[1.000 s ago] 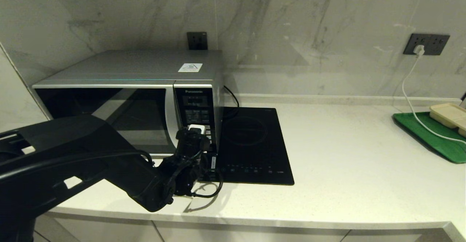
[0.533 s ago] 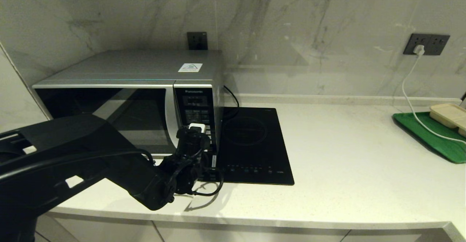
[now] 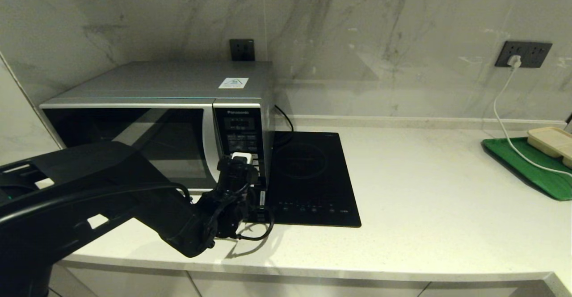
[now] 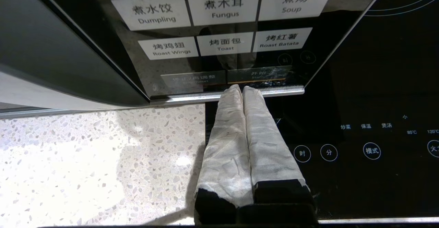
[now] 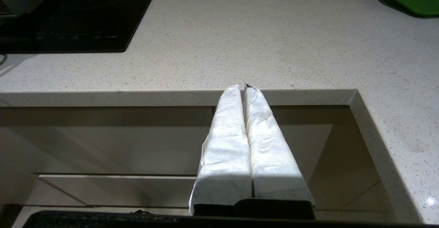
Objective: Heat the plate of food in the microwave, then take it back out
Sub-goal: Open the microwave oven
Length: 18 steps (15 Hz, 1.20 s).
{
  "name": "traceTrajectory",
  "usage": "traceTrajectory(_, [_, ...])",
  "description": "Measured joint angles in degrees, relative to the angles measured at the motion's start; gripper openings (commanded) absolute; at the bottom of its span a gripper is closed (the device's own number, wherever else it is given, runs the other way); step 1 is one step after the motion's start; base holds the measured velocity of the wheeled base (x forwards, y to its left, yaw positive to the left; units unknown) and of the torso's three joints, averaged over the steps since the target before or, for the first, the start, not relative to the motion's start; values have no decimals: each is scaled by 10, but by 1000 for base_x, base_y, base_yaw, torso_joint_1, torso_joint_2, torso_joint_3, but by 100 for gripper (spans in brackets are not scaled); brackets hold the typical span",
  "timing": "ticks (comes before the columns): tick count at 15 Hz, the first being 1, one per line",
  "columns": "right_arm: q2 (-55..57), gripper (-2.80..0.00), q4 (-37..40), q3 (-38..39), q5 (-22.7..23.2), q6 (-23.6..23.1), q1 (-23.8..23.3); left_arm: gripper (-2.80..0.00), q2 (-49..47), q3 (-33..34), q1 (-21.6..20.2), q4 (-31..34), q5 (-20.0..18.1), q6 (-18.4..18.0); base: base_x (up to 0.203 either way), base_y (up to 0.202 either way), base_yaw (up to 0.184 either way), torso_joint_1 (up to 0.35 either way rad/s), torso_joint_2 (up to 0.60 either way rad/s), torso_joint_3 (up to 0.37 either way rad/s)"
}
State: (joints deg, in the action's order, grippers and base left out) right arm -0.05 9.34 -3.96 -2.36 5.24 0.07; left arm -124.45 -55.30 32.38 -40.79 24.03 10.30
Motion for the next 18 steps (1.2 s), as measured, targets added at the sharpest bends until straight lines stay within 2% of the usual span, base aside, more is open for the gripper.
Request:
traceTrajectory(9, [0, -280, 0, 0, 0, 0, 0, -280, 6, 3, 0, 0, 2, 0, 0, 0, 0, 0, 0, 0])
traceTrajectory(12, [0, -280, 0, 0, 0, 0, 0, -280, 28, 24, 3, 2, 1, 0, 0, 0, 0, 0, 0, 0])
traceTrajectory(15, [0, -280, 0, 0, 0, 0, 0, -280, 84, 97, 17, 24, 0, 4, 0, 0, 0, 0, 0, 0])
traceTrajectory(18, [0, -280, 0, 0, 0, 0, 0, -280, 178, 201, 40, 68, -23, 45, 0, 0, 0, 0, 0, 0])
